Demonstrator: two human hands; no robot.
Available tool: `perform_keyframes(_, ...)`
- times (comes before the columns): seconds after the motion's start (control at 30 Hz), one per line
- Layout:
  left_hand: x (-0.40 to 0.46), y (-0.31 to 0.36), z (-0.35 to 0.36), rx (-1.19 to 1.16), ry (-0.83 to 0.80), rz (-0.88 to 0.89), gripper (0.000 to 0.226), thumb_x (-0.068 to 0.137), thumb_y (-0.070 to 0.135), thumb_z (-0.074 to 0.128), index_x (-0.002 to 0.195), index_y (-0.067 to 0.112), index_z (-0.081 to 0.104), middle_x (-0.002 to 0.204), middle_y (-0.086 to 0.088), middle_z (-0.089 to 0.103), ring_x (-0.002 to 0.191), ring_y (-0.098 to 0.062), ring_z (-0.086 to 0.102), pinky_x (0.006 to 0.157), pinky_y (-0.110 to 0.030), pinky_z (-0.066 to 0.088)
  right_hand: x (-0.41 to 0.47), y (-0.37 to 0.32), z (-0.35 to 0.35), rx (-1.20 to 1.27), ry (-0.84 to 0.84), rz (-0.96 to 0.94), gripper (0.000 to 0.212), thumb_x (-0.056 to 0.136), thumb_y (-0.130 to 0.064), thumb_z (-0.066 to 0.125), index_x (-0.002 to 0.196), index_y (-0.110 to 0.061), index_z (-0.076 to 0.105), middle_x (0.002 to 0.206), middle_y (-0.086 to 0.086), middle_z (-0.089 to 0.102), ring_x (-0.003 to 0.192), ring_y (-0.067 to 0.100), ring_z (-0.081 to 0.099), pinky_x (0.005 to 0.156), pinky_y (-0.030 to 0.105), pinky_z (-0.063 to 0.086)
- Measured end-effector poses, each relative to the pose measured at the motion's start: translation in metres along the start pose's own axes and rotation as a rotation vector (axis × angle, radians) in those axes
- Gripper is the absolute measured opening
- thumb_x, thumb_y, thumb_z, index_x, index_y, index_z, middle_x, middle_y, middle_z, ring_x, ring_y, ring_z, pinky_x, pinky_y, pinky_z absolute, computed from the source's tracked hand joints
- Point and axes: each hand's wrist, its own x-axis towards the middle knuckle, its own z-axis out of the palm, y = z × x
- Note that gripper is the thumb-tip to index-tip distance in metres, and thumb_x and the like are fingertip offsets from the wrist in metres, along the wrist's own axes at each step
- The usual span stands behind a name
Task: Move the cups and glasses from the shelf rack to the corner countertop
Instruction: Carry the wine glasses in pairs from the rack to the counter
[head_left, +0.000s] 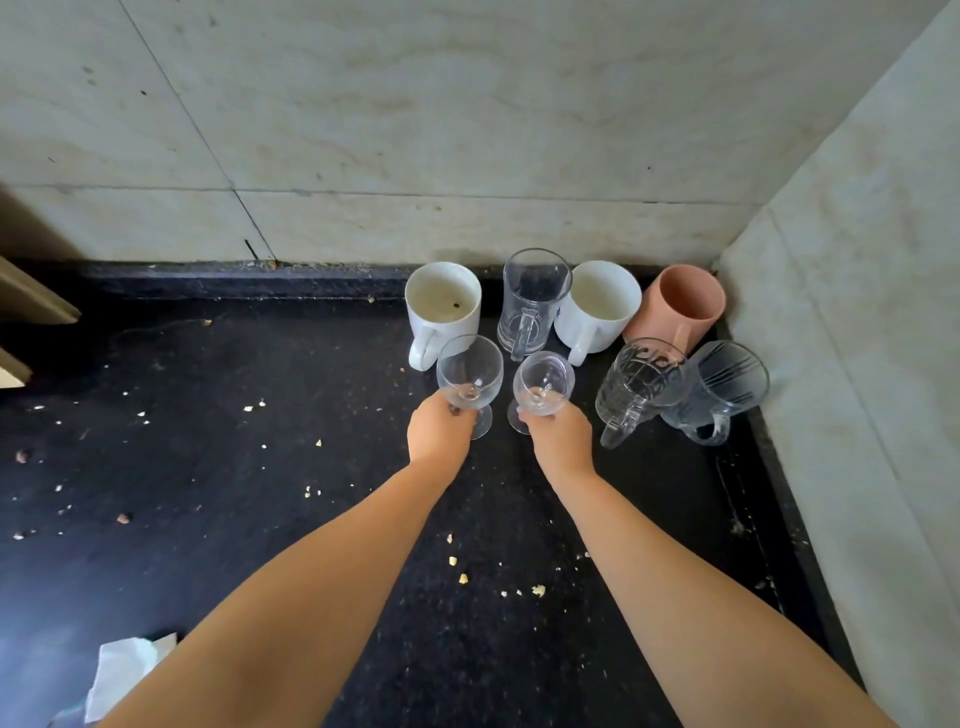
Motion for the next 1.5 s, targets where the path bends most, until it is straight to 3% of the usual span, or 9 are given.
perform_keyframes(0.23, 0.006, -0.002, 0.002, 0.000, 0.002, 0.001, 0.016, 0.092, 0.023, 0.054, 0.093, 0.011, 0.066, 0.087, -0.004, 0.065, 0.082, -0.023, 0.063, 0.078, -0.037, 0.053, 0.003, 0.002, -0.001, 0.048, -0.034, 0.010, 0.020, 0.092, -0.014, 0.058, 0.103, -0.001, 0.069, 0.097, 0.012, 0.067, 0.090, 0.022, 0.062, 0.074, 0.026, 0.043)
perform_keyframes(0.4, -0.005, 0.000, -0.005, 0.075, -0.037, 0.092, 0.011, 0.092, 0.019, 0.052, 0.098, 0.016, 0.060, 0.090, -0.007, 0.064, 0.083, -0.025, 0.062, 0.080, -0.039, 0.055, -0.006, 0.001, -0.007, 0.164, -0.111, 0.026, 0.032, 0.093, -0.014, 0.057, 0.125, -0.009, 0.058, 0.116, 0.007, 0.065, 0.098, 0.018, 0.066, 0.087, 0.031, 0.056)
perform_keyframes(0.63, -0.032, -0.001, -0.031, 0.108, -0.086, 0.198, 0.039, 0.088, 0.023, 0.061, 0.125, 0.013, 0.054, 0.116, -0.007, 0.062, 0.090, -0.021, 0.062, 0.071, -0.032, 0.054, -0.041, -0.007, -0.028, 0.211, -0.134, 0.026, 0.059, 0.095, -0.016, 0.057, 0.147, -0.015, 0.030, 0.138, 0.009, 0.050, 0.096, 0.019, 0.067, 0.069, 0.020, 0.056)
perform_keyframes(0.73, -0.043, 0.006, -0.048, 0.189, -0.097, 0.214, 0.059, 0.087, 0.024, 0.063, 0.141, 0.014, 0.040, 0.135, -0.010, 0.051, 0.105, -0.026, 0.061, 0.074, -0.029, 0.048, -0.058, -0.019, -0.042, 0.158, -0.122, 0.056, 0.065, 0.095, -0.019, 0.056, 0.151, -0.012, 0.022, 0.141, 0.012, 0.047, 0.103, 0.023, 0.066, 0.077, 0.027, 0.055)
perform_keyframes(0.9, -0.065, 0.019, -0.075, 0.305, -0.023, 0.234, 0.067, 0.087, 0.024, 0.063, 0.144, 0.013, 0.031, 0.135, -0.016, 0.049, 0.111, -0.034, 0.059, 0.091, -0.047, 0.054, -0.081, -0.037, -0.059, -0.120, -0.150, -0.010, 0.051, 0.094, -0.035, 0.049, 0.136, -0.006, 0.046, 0.129, 0.013, 0.058, 0.113, 0.030, 0.061, 0.097, 0.044, 0.051)
perform_keyframes(1.0, -0.087, 0.027, -0.089, 0.358, -0.003, 0.309, 0.052, 0.089, 0.022, 0.057, 0.137, 0.012, 0.040, 0.128, -0.014, 0.053, 0.107, -0.031, 0.060, 0.084, -0.043, 0.054, -0.104, -0.058, -0.070, -0.261, -0.124, -0.158, 0.034, 0.097, -0.030, 0.041, 0.092, -0.007, 0.065, 0.094, 0.013, 0.066, 0.091, 0.029, 0.061, 0.073, 0.034, 0.045)
perform_keyframes(1.1, -0.105, 0.034, -0.100, 0.467, 0.017, 0.372, 0.036, 0.091, 0.024, 0.052, 0.124, 0.010, 0.053, 0.122, -0.011, 0.059, 0.106, -0.030, 0.060, 0.086, -0.041, 0.052, -0.119, -0.074, -0.073, -0.339, -0.106, -0.276, 0.038, 0.097, -0.029, 0.040, 0.060, -0.017, 0.042, 0.063, 0.001, 0.045, 0.061, 0.019, 0.044, 0.053, 0.030, 0.029)
perform_keyframes(1.4, -0.167, 0.003, -0.154, 0.604, 0.278, 0.333, 0.029, 0.093, 0.026, 0.046, 0.117, 0.014, 0.057, 0.121, -0.008, 0.059, 0.112, -0.028, 0.055, 0.090, -0.039, 0.045, -0.178, -0.109, -0.054, -0.573, -0.273, -0.615, 0.041, 0.098, -0.029, 0.041, 0.061, -0.011, 0.046, 0.064, 0.008, 0.049, 0.072, 0.026, 0.051, 0.053, 0.029, 0.031)
perform_keyframes(1.5, -0.198, -0.027, -0.165, 0.597, 0.349, 0.232, 0.029, 0.094, 0.026, 0.046, 0.117, 0.014, 0.057, 0.122, -0.008, 0.058, 0.113, -0.028, 0.053, 0.091, -0.039, 0.043, -0.199, -0.104, -0.045, -0.697, -0.357, -0.727, 0.036, 0.099, -0.032, 0.042, 0.093, -0.004, 0.063, 0.085, 0.012, 0.064, 0.081, 0.028, 0.059, 0.068, 0.035, 0.045)
